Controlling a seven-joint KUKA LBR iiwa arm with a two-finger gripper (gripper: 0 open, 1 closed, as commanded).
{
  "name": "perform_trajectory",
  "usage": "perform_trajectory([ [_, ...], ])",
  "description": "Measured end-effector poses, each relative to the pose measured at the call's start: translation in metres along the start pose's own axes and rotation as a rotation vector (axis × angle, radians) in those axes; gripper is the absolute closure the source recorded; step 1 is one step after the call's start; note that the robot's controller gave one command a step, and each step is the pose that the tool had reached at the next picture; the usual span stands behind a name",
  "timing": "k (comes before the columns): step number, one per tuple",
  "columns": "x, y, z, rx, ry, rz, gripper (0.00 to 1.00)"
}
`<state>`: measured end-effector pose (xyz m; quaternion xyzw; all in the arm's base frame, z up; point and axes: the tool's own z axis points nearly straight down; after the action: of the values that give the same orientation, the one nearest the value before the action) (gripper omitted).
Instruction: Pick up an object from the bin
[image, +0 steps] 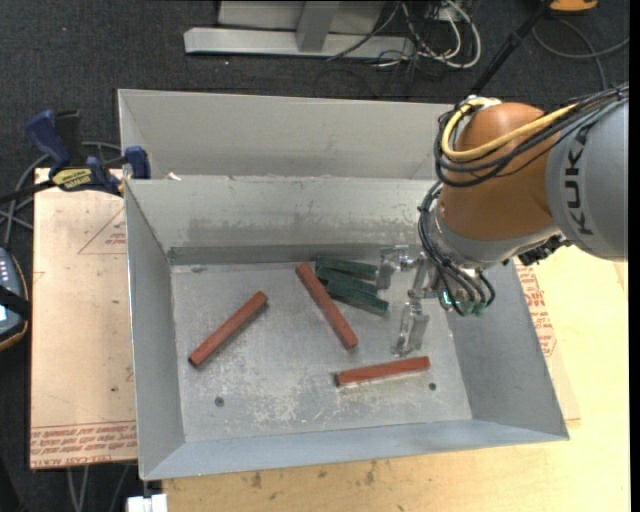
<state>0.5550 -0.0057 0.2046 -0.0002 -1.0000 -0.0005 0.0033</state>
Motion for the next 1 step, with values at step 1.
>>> perform_trajectory([
  [1, 0.0496, -0.0311, 0.1360, 0.001, -0.007, -0.341, 0.00],
])
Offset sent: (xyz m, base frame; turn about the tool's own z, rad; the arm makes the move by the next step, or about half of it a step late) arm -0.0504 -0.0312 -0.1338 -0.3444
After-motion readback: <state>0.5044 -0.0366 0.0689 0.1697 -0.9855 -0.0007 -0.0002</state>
